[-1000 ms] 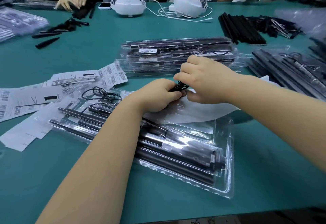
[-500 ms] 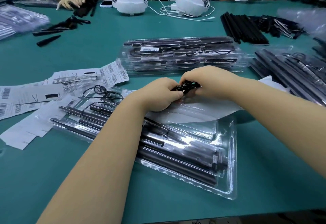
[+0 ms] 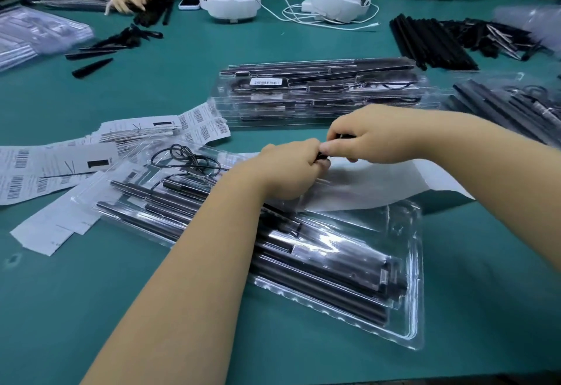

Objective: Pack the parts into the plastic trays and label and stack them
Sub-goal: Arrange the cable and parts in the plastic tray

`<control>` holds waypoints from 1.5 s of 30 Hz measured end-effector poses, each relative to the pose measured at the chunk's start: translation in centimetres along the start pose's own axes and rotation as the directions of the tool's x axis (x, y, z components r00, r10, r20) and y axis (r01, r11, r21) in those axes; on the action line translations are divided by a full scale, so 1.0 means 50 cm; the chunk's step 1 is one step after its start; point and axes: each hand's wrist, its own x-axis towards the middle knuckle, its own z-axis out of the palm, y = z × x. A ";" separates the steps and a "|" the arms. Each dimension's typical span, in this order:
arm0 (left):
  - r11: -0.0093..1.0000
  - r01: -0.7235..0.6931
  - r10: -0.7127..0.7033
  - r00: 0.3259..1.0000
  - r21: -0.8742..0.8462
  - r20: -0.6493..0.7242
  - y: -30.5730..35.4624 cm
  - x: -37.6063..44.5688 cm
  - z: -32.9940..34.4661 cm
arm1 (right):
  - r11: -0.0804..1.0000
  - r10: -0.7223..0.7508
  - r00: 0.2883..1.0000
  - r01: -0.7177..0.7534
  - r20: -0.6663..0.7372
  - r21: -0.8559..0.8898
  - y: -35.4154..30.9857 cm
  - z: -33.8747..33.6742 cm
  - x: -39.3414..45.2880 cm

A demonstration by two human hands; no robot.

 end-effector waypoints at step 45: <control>0.972 -0.151 0.094 0.953 -0.181 -0.289 -0.068 -0.064 -0.006 | 0.548 0.377 0.919 -0.119 -0.117 0.828 0.015 0.094 -0.060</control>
